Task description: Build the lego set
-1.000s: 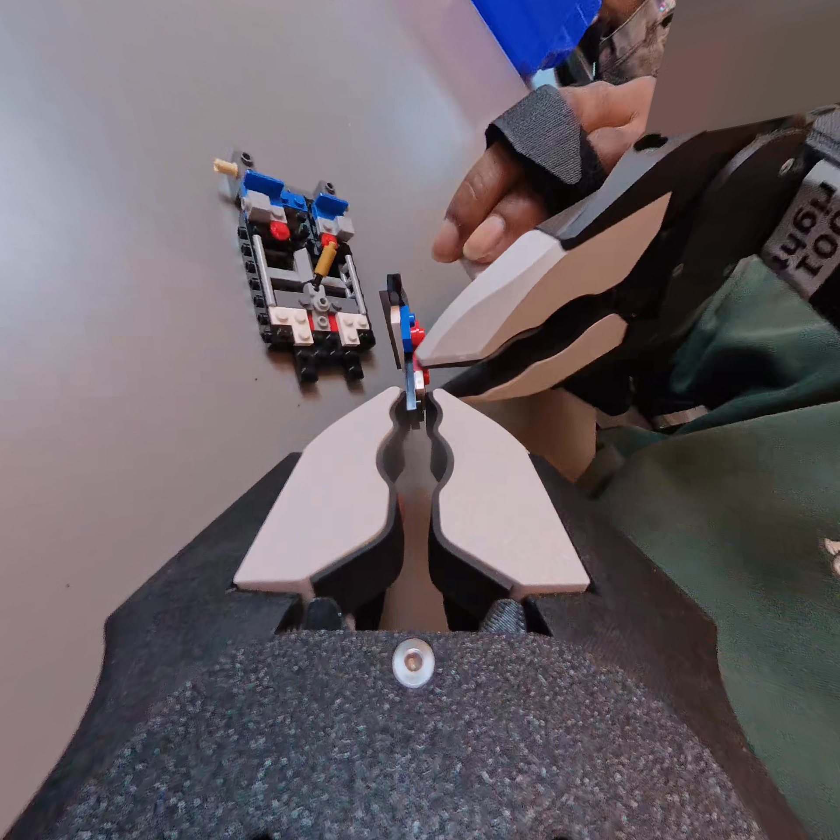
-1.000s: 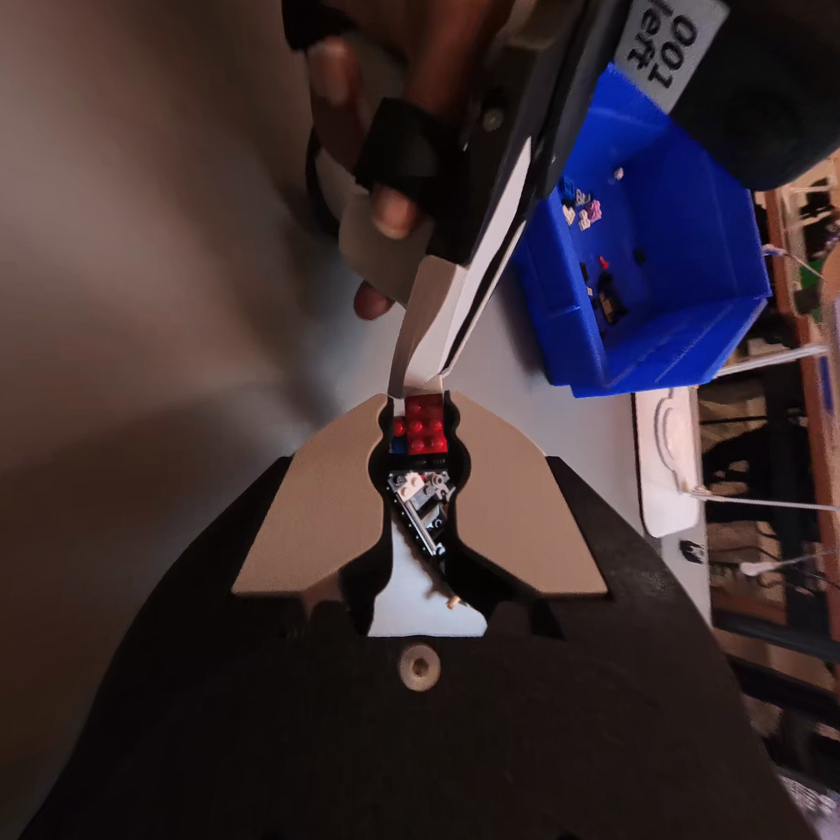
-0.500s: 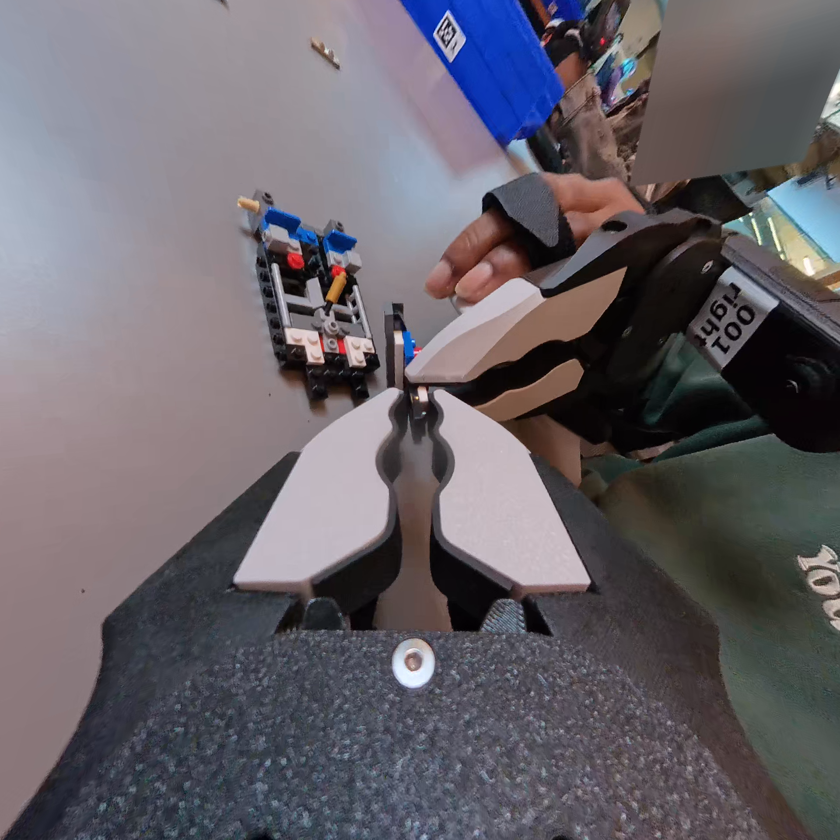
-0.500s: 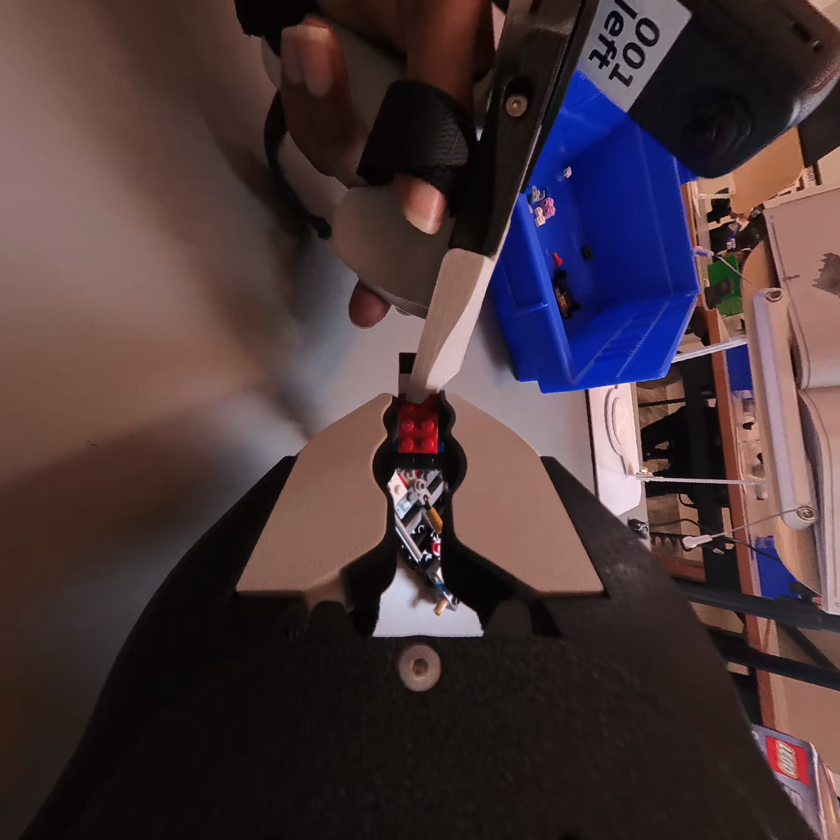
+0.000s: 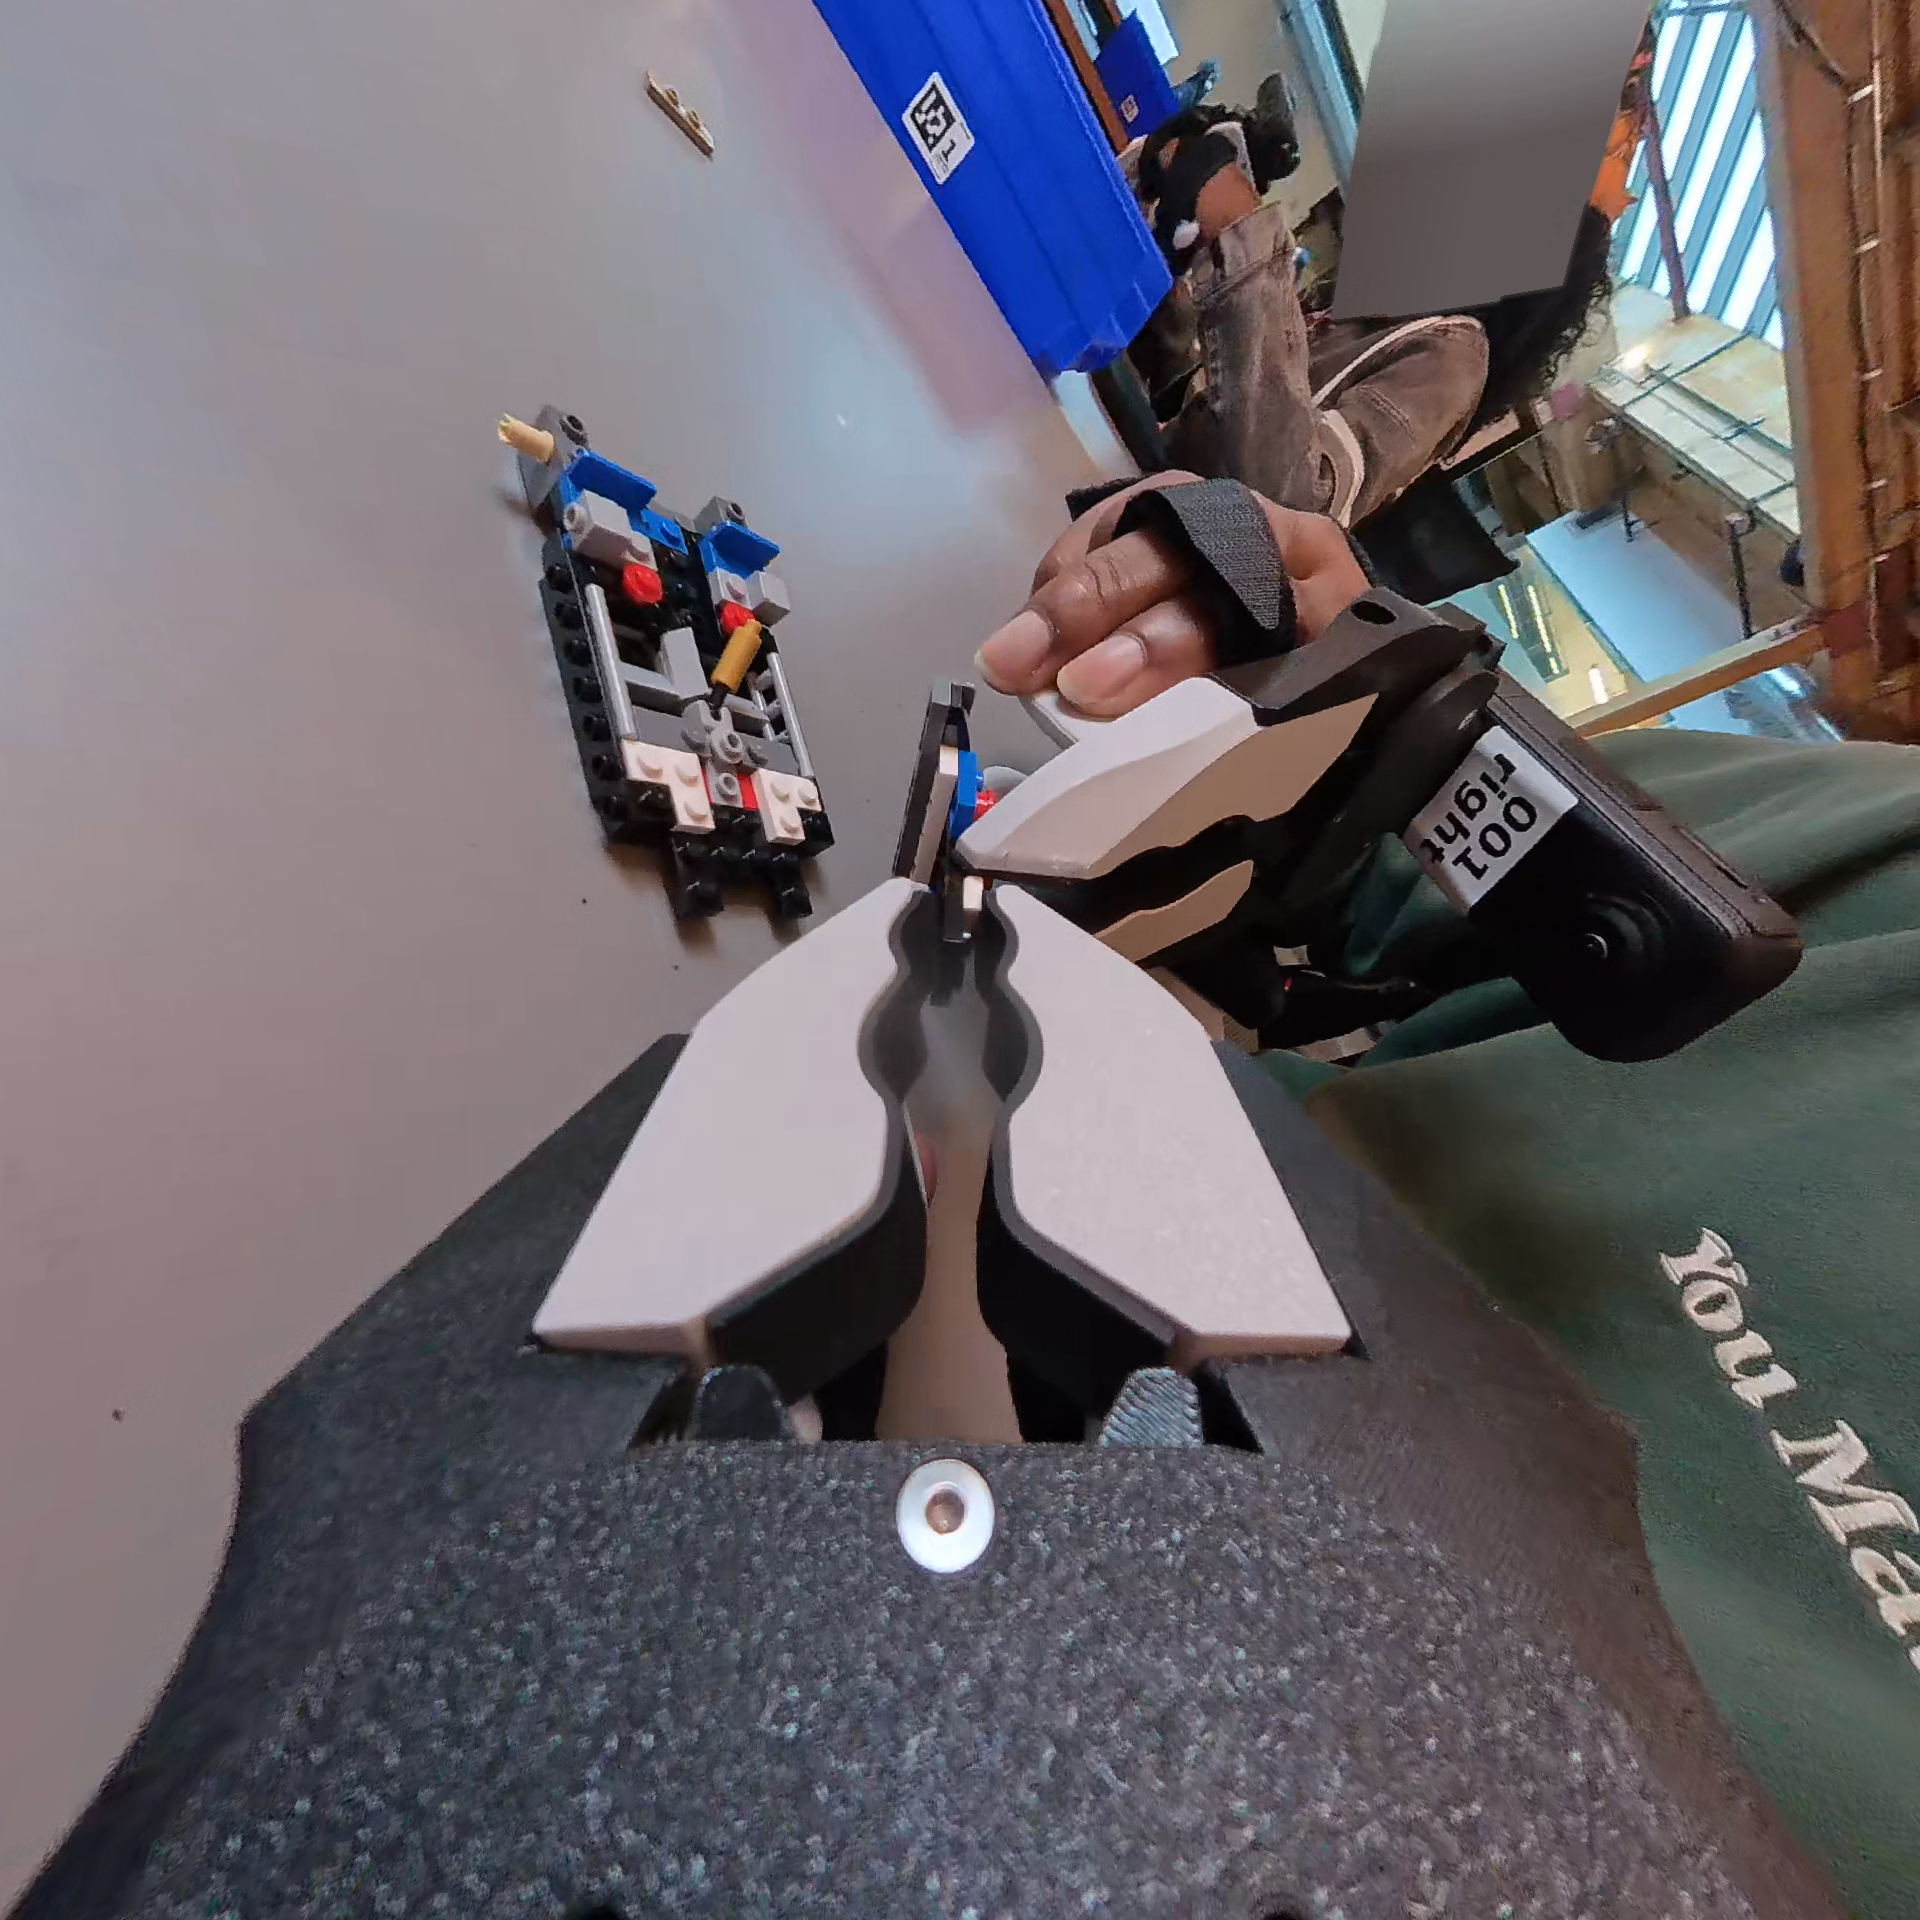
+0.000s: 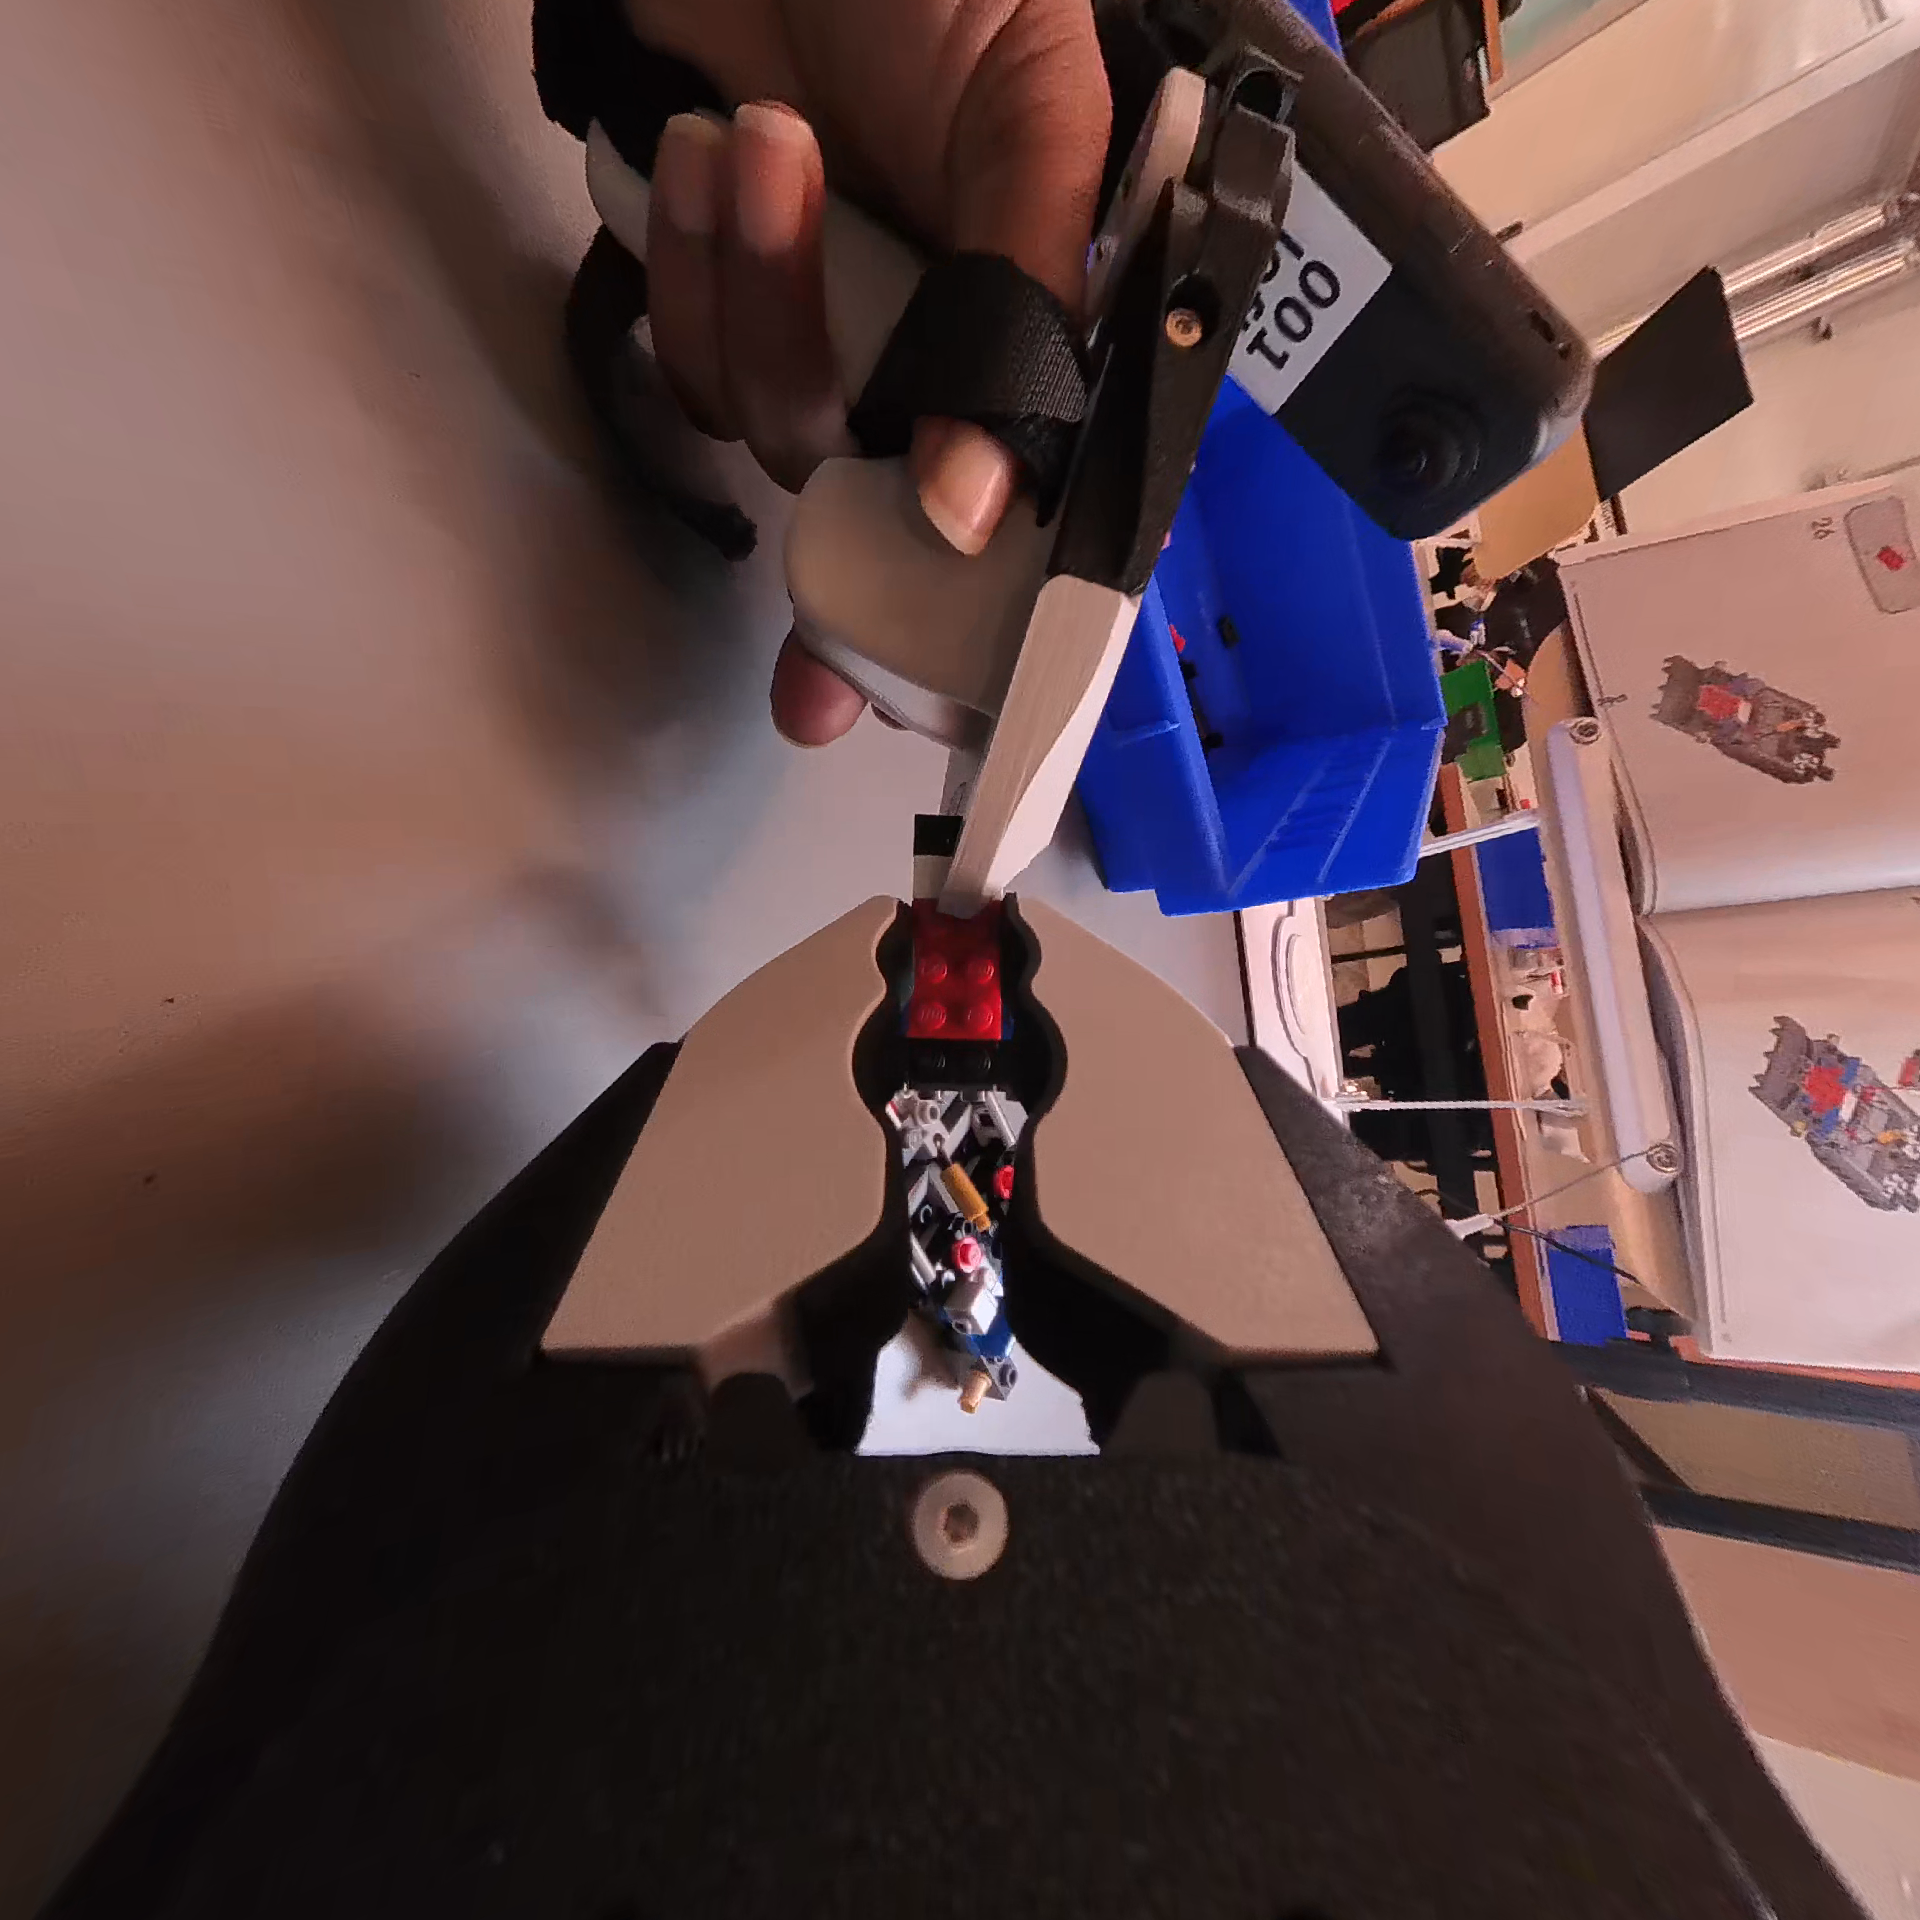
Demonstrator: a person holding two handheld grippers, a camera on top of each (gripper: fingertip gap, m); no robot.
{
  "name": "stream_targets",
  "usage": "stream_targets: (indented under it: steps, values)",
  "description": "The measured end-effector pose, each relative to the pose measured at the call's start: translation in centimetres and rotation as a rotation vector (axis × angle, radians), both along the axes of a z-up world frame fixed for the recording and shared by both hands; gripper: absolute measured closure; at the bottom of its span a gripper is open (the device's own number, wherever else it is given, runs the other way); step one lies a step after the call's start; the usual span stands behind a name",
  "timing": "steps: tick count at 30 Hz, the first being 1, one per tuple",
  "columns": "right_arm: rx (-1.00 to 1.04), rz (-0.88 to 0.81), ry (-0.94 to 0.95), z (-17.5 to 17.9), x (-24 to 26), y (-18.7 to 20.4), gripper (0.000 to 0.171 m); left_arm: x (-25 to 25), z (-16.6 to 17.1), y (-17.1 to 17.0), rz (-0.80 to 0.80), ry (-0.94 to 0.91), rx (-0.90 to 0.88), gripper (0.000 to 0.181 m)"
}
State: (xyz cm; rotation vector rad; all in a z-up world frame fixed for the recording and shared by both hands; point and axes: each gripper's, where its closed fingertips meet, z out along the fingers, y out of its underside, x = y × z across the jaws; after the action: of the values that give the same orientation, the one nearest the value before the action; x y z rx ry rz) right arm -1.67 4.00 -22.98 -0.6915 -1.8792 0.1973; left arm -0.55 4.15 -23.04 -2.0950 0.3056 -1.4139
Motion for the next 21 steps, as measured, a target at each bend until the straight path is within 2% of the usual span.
stream_targets:
  steps: [21]
  values:
    - [-0.053,0.071,0.033,0.6,1.0,-1.3,0.157,0.9,0.6,-1.3,-0.1,-0.185,-0.087,0.174]
